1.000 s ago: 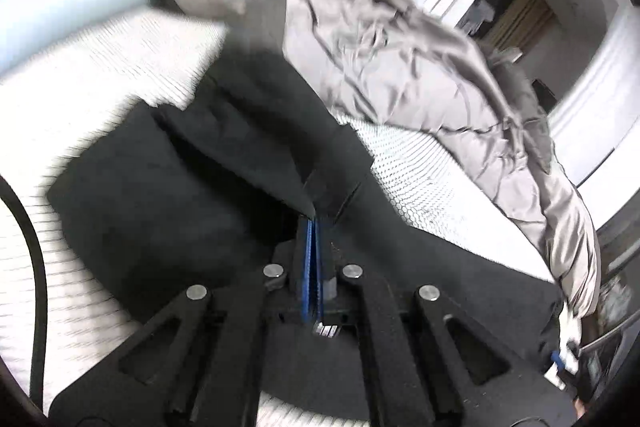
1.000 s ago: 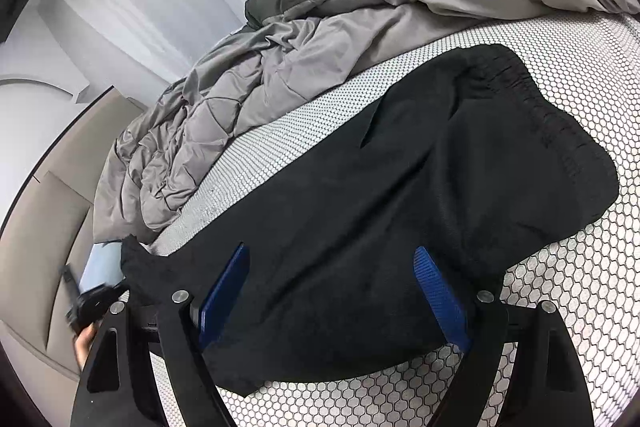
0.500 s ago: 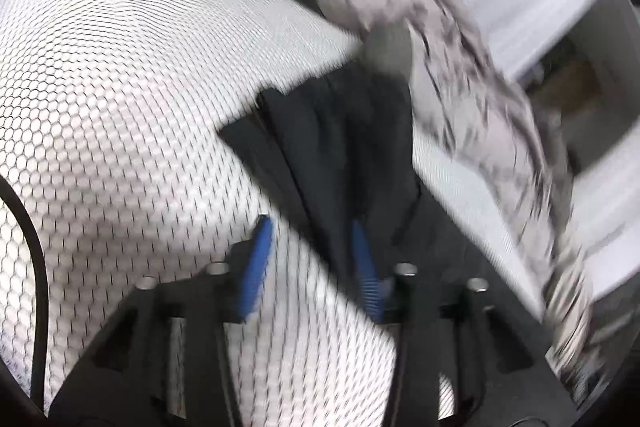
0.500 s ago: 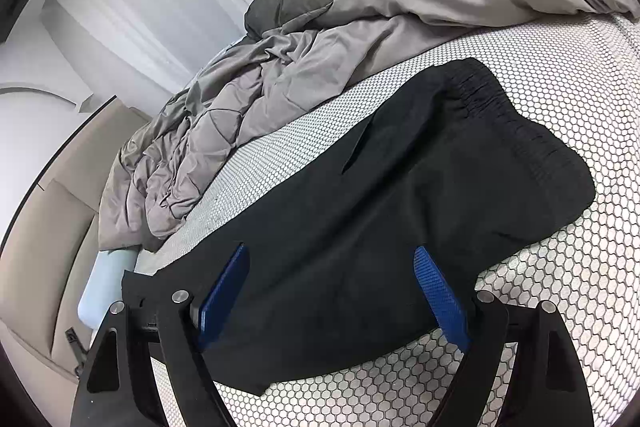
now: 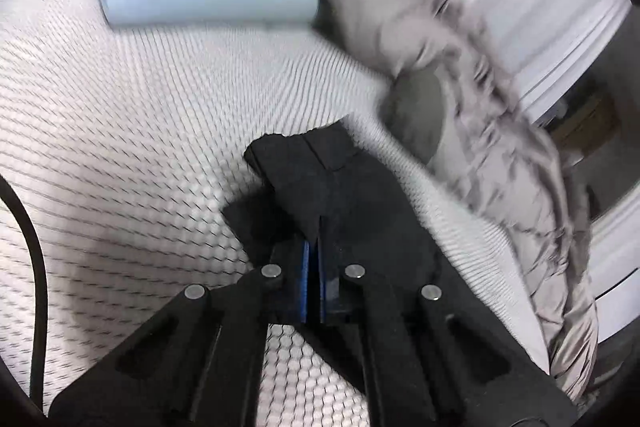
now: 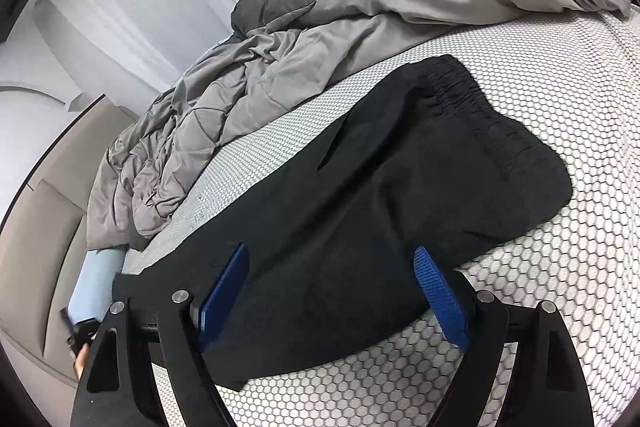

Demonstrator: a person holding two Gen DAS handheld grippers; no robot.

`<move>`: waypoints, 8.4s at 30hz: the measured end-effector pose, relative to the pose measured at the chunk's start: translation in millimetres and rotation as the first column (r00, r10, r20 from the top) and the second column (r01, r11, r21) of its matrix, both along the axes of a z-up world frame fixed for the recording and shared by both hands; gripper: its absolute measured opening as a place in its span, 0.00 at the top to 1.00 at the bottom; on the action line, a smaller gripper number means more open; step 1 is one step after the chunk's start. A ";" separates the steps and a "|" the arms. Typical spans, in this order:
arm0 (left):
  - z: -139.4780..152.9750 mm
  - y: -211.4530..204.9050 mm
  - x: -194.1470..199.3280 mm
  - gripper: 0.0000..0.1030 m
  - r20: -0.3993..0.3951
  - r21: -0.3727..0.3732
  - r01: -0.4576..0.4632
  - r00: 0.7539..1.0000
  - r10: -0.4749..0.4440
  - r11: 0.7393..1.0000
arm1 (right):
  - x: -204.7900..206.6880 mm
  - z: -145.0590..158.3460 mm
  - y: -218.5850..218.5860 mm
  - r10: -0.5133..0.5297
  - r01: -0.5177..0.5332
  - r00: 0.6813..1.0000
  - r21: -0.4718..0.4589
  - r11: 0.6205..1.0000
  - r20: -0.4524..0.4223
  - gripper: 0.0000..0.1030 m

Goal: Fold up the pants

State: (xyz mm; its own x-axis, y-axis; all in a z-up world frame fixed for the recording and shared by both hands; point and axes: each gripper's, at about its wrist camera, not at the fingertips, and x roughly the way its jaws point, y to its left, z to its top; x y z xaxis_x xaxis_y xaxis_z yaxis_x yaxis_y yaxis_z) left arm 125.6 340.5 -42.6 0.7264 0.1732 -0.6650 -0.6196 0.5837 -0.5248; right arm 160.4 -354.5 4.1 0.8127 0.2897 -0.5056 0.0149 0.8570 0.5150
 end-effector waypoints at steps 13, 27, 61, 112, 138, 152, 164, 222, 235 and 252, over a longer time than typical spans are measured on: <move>-17.0 -6.0 -25.5 0.44 -0.060 -0.168 0.036 0.997 -0.046 0.985 | -34.2 -4.4 -79.8 -0.159 0.160 0.987 0.084 0.984 -0.024 0.16; -52.8 -20.9 46.6 0.93 -0.053 -0.295 0.069 0.995 -0.089 0.953 | 27.0 -36.8 -105.1 -0.184 0.201 0.979 0.285 0.937 -0.086 0.86; -29.2 -30.6 0.3 0.80 -0.066 -0.233 0.147 0.984 -0.167 0.961 | -49.1 -46.7 -158.4 -0.231 0.291 0.951 0.337 0.895 -0.206 0.63; 51.7 -142.0 -138.6 0.17 -0.046 0.254 0.299 0.954 -0.297 0.920 | -117.9 -41.4 -94.2 -0.191 0.202 0.979 0.196 0.960 -0.072 0.20; 49.0 -264.6 42.4 0.01 -0.179 0.389 0.593 0.799 -0.574 0.704 | 26.1 4.5 -91.1 -0.057 0.022 0.990 -0.251 0.968 -0.132 0.11; 39.7 -251.4 42.7 0.01 -0.202 0.374 0.568 0.821 -0.534 0.733 | 23.6 34.7 -65.4 -0.143 0.149 0.989 -0.372 0.916 0.044 0.66; 50.4 -114.5 8.5 0.01 -0.237 0.385 0.288 0.949 -0.208 0.877 | -2.3 39.6 -75.3 -0.234 0.233 0.972 -0.306 0.923 0.035 0.14; -22.1 -404.1 8.1 0.01 -0.364 0.229 0.914 0.399 -0.842 0.334 | -30.0 -52.9 139.8 0.429 -0.482 0.870 -0.593 0.645 -0.241 0.05; -4.8 -398.8 -1.7 0.01 -0.300 0.246 0.910 0.398 -0.867 0.333 | -62.3 -27.0 57.4 0.200 -0.225 0.973 -0.628 0.745 -0.112 0.07; -12.2 -360.9 -14.9 0.00 -0.384 0.241 0.926 0.365 -0.848 0.289 | -58.8 -42.7 71.4 0.115 -0.216 0.976 -0.721 0.658 -0.187 0.02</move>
State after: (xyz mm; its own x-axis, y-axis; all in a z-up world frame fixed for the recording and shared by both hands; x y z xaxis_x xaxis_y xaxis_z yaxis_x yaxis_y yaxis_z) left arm 110.7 -20.4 -54.8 0.4872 -0.2711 -0.8301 0.3636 0.9273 -0.0895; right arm 101.6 -283.1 -38.6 0.7100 -0.0922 -0.6982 -0.1496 0.9490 -0.2775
